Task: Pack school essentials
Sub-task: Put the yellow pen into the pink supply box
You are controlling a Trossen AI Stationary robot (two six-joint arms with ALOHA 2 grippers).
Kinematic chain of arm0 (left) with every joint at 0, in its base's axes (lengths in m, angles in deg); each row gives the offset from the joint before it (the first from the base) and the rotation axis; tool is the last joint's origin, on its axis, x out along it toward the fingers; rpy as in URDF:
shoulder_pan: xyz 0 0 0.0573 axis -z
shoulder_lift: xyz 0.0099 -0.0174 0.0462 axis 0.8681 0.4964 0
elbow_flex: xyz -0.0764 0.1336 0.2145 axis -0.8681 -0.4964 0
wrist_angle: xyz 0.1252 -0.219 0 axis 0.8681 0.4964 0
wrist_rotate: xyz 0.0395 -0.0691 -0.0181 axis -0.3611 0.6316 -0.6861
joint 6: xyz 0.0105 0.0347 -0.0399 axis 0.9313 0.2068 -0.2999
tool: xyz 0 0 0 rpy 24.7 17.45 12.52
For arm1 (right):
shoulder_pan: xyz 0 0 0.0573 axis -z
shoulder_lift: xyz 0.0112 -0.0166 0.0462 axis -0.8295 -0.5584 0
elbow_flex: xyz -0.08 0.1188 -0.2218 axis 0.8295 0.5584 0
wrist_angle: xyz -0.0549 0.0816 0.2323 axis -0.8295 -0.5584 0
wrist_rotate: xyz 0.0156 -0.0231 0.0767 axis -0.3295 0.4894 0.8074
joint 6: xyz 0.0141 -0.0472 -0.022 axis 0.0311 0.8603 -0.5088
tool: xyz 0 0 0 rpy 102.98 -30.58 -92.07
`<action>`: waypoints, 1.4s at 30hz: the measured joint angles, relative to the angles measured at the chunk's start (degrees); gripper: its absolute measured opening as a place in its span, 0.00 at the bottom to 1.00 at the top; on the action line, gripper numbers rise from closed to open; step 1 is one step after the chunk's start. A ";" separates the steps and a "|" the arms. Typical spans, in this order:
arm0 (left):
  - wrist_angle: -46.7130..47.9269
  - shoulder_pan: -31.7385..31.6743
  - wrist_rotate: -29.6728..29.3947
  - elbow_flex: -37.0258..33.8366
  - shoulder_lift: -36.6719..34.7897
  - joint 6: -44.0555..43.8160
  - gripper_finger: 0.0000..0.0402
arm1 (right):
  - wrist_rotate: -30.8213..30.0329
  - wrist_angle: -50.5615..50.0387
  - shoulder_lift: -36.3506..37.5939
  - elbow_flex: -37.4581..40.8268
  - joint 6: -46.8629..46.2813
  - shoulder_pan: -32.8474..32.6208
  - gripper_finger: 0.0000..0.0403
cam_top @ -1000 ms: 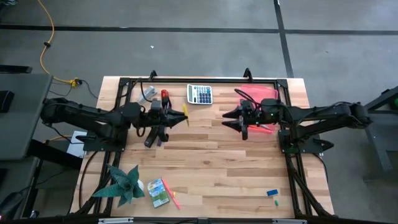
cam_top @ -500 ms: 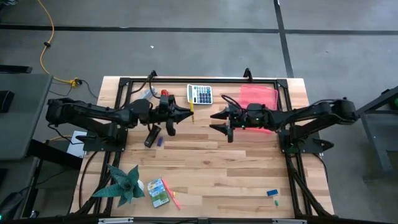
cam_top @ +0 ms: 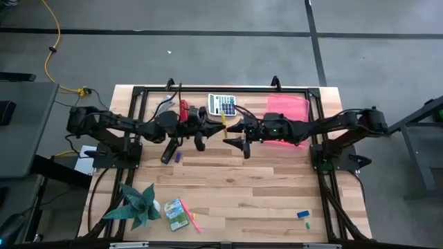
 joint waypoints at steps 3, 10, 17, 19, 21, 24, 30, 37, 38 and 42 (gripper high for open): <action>0.89 0.53 1.25 2.02 1.54 1.49 0.01 | 0.07 -2.81 -0.39 -2.36 1.70 0.20 0.53; 3.27 2.14 0.24 2.52 -0.01 3.77 0.01 | 2.47 -6.51 1.58 -3.31 1.78 0.30 0.27; 3.12 2.73 -1.13 2.63 -0.26 4.69 0.01 | 3.69 -7.95 2.91 -3.23 0.49 0.32 0.05; 3.61 2.75 -1.09 2.63 -0.22 5.40 0.01 | 3.83 -8.76 3.15 -3.21 0.34 0.30 0.08; 3.58 2.75 -1.09 2.67 -0.22 6.46 0.01 | 4.11 -8.92 3.24 -3.20 0.31 -0.09 0.06; 3.90 2.27 -0.83 2.67 -0.35 6.62 0.06 | 4.06 -9.76 3.61 -3.20 0.82 -0.18 0.02; 13.46 -0.61 2.22 2.60 -3.38 4.80 0.28 | 3.50 -16.42 7.68 -3.20 3.54 0.06 0.01; 20.73 -3.94 12.46 2.58 -10.44 4.32 0.48 | -6.18 -33.72 18.02 -2.18 3.18 -0.18 0.01; 20.66 -4.15 12.68 2.59 -11.23 5.06 0.48 | -7.58 -35.38 19.61 -1.65 2.23 -0.20 0.01; 20.35 -5.76 11.41 2.65 -12.74 6.25 0.49 | -12.51 -37.92 25.16 1.18 -0.84 -0.20 0.01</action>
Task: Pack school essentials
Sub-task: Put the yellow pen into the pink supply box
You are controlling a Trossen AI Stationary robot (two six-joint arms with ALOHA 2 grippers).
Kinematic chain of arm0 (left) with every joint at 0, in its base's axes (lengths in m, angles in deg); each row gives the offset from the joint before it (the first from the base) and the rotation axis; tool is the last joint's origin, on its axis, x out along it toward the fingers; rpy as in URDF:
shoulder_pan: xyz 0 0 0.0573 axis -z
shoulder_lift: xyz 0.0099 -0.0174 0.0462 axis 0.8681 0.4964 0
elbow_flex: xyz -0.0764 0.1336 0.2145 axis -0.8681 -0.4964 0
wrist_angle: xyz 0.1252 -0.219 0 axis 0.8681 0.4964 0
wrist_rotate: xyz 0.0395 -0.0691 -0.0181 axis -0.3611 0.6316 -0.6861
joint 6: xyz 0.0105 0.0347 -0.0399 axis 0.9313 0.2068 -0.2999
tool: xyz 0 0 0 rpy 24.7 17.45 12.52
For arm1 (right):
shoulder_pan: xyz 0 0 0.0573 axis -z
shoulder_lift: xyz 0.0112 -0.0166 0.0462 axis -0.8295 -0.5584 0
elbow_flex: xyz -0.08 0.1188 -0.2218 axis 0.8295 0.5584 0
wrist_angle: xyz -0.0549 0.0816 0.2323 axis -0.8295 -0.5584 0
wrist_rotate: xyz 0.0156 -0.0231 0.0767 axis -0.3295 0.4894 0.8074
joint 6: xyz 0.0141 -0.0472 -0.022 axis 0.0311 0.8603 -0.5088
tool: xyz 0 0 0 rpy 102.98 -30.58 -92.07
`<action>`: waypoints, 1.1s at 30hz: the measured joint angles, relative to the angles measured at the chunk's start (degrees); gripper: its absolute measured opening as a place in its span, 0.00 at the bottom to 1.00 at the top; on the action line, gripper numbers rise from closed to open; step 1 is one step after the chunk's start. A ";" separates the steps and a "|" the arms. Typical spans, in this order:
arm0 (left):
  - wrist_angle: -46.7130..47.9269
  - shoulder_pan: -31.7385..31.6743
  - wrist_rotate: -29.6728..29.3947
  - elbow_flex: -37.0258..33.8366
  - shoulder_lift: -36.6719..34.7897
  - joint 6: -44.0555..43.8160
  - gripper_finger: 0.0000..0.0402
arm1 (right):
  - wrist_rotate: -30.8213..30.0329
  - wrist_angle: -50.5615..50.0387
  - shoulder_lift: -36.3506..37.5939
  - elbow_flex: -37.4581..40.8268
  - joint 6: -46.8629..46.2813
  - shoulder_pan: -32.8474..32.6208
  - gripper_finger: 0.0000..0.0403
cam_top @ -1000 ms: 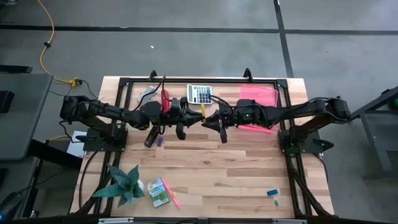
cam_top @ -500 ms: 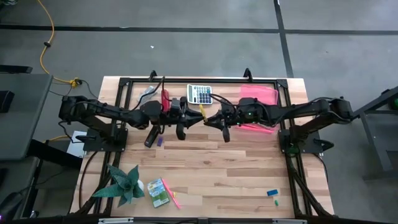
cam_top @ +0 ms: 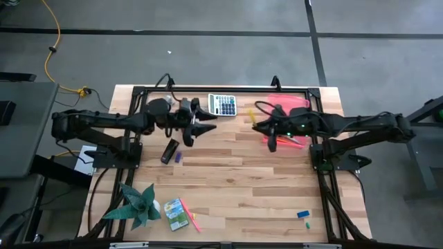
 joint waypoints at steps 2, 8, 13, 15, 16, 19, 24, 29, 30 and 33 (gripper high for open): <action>0.58 -0.93 0.84 -0.04 -0.11 -0.05 0.49 | -1.69 -0.98 1.74 1.43 -1.75 0.00 0.01; 0.54 -1.65 2.98 -0.04 -0.31 0.51 0.46 | -2.99 -5.01 3.29 4.73 -6.65 0.02 0.01; 1.11 -1.50 3.89 -0.04 -0.39 1.13 0.36 | -2.99 -7.65 2.46 4.84 -9.43 0.02 0.01; 1.20 -1.50 4.96 -0.07 -0.46 2.08 0.26 | -3.05 -7.42 2.25 4.84 -10.35 0.02 0.01; 1.05 -1.43 5.31 -0.23 -0.47 2.48 0.20 | -3.31 -7.66 2.17 4.84 -11.02 0.02 0.01; -0.17 -1.26 5.52 -1.69 -0.65 2.70 0.04 | -4.51 -7.90 2.09 4.84 -12.44 0.01 0.01; -4.05 -1.17 4.53 -6.05 -2.25 0.73 0.00 | -5.83 -11.78 1.47 4.84 -15.41 0.00 0.01; -7.92 -1.13 1.78 -10.34 -6.12 -0.37 0.00 | -6.01 -14.87 -0.44 4.84 -18.78 0.01 0.01; -7.50 -1.27 1.50 -10.88 -6.99 -0.31 0.00 | -6.04 -15.50 -1.02 4.80 -19.32 0.01 0.01; -7.28 -1.43 1.12 -11.06 -9.49 0.93 0.00 | -6.75 -20.05 -3.05 4.75 -21.20 0.16 0.01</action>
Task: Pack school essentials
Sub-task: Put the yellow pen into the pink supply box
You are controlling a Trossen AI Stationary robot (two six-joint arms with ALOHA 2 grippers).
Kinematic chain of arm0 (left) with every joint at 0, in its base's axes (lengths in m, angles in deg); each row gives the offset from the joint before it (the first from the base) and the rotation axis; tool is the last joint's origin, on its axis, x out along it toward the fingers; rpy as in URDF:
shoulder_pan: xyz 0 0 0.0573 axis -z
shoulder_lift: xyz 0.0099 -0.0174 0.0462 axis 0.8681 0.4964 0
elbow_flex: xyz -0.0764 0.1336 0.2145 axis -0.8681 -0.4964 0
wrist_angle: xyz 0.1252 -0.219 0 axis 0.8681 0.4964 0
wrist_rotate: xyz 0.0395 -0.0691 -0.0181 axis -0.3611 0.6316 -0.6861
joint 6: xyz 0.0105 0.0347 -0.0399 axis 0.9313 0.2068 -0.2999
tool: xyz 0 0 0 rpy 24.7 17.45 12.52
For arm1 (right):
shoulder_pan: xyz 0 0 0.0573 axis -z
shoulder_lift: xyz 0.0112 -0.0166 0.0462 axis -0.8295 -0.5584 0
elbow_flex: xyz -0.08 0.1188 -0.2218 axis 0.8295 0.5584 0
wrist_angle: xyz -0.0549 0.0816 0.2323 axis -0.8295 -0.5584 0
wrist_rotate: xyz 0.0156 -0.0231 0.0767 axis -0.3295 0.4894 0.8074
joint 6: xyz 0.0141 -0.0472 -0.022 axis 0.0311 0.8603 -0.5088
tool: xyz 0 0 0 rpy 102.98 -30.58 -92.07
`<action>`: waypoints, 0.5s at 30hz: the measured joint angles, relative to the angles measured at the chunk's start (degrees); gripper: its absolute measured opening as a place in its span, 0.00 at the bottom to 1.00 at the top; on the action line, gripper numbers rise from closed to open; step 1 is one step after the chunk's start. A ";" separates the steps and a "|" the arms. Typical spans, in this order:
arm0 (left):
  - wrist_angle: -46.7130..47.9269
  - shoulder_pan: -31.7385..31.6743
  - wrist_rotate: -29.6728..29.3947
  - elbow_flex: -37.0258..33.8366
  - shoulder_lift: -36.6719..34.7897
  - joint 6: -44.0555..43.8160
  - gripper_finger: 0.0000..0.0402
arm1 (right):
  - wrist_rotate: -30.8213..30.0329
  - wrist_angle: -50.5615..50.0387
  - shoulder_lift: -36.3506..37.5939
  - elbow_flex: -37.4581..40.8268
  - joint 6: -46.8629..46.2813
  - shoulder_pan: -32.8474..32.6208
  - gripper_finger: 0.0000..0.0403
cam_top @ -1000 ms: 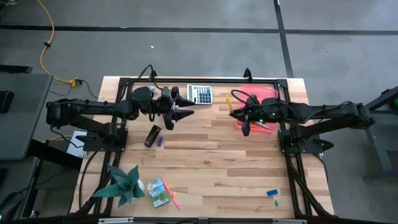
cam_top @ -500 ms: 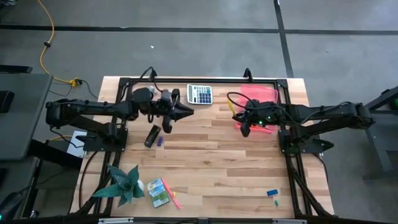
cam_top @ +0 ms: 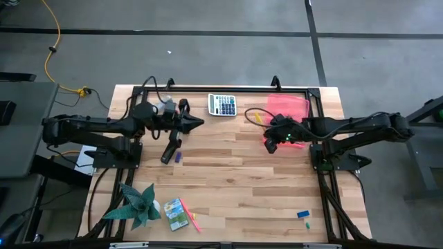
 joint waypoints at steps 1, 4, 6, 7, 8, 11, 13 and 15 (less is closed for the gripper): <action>0.26 0.00 -0.35 0.00 -0.71 0.59 0.00 | -0.19 -1.12 -0.67 0.00 -0.27 0.10 0.01; 0.76 0.02 -2.51 -0.04 -2.21 1.67 0.00 | 0.63 -3.86 -2.08 0.00 -0.45 0.38 0.01; 0.77 0.02 -3.06 -0.04 -2.82 1.63 0.00 | 1.60 -5.04 -2.56 0.00 -0.52 0.36 0.01; 0.79 0.00 -3.20 -0.04 -2.90 1.67 0.00 | 1.87 -6.03 -2.60 0.00 -1.16 0.36 0.01; 0.76 0.00 -3.20 -0.04 -2.92 1.88 0.00 | 1.87 -7.05 -2.68 0.00 -1.85 0.36 0.01; 1.99 0.00 -3.76 -0.04 -2.90 1.22 0.00 | 0.65 -10.98 -2.51 0.00 -2.87 0.36 0.01; 3.90 0.02 -5.01 -0.04 -2.76 -0.06 0.00 | -0.13 -13.10 -2.30 0.00 -3.90 0.36 0.01; 4.81 0.00 -6.16 -0.04 -2.22 -0.21 0.00 | -0.31 -15.01 -1.96 0.00 -5.64 0.36 0.01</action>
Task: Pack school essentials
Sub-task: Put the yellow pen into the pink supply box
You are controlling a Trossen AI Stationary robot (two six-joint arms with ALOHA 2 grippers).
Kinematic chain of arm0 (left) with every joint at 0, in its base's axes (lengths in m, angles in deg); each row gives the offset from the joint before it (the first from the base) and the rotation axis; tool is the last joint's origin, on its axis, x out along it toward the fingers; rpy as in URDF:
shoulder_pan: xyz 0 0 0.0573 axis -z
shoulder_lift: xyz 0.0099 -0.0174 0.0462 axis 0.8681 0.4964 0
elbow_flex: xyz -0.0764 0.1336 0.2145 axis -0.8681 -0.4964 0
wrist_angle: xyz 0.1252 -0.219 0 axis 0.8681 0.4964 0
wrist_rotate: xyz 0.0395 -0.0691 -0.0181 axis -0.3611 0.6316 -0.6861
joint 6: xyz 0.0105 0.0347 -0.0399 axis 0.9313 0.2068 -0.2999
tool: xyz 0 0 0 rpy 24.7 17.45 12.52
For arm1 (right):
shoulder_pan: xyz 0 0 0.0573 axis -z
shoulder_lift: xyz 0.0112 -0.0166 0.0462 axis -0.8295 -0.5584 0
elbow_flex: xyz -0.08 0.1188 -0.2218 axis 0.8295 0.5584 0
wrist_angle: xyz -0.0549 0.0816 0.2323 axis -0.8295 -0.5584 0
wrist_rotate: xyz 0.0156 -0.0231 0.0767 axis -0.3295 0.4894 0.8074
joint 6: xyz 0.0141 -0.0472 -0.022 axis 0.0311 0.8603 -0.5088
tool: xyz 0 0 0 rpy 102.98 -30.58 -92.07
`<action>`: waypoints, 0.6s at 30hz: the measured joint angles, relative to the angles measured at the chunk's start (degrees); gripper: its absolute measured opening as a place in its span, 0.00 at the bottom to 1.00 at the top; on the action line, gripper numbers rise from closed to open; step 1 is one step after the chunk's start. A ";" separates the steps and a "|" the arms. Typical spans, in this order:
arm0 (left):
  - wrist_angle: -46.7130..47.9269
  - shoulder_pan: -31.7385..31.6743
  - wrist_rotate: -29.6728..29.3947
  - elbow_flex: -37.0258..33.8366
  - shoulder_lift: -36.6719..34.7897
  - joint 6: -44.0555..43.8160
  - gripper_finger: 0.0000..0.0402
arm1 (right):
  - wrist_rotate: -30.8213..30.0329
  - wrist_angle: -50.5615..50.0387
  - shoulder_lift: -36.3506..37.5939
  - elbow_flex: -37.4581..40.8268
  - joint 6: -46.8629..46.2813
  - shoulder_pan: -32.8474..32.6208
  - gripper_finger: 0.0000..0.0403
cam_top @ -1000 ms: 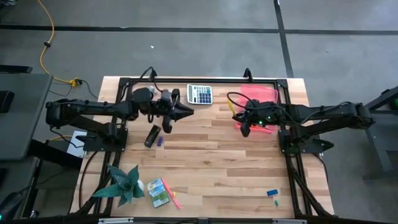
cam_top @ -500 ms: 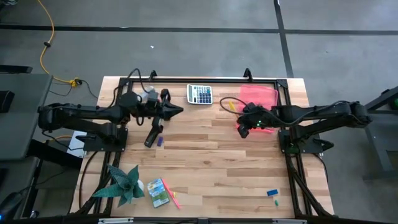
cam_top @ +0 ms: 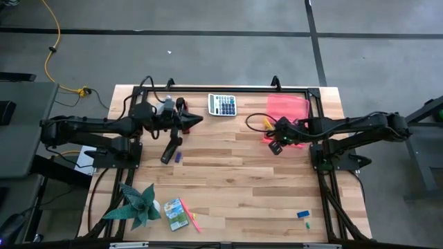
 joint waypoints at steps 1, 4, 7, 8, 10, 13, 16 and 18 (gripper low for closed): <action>0.17 -0.01 -0.33 0.00 0.22 0.00 0.00 | 0.00 -0.57 0.04 0.00 -0.79 0.00 0.01; 0.00 -0.44 -0.27 0.00 0.38 -0.10 0.00 | -0.14 -2.43 0.13 0.00 -3.09 0.00 0.01; 0.49 -1.05 1.92 0.00 0.41 1.07 0.00 | -1.94 -3.38 0.13 0.00 -6.80 0.00 0.01; 0.59 -1.37 2.93 0.00 0.41 1.47 0.00 | -2.56 -3.32 0.13 0.00 -7.94 0.02 0.01; 0.48 -1.89 4.43 0.00 0.41 1.57 0.00 | -3.57 -3.31 0.13 0.00 -10.25 0.02 0.01; 0.17 -2.80 5.33 0.00 0.43 1.94 0.00 | -3.69 -3.44 -0.08 0.00 -13.77 0.02 0.01; 0.19 -3.82 5.42 0.00 0.43 2.68 0.00 | -4.00 -4.49 -0.19 0.00 -17.45 0.02 0.01; -0.03 -4.49 5.60 0.00 0.43 2.36 0.00 | -4.34 -5.05 -0.38 0.00 -19.48 0.02 0.01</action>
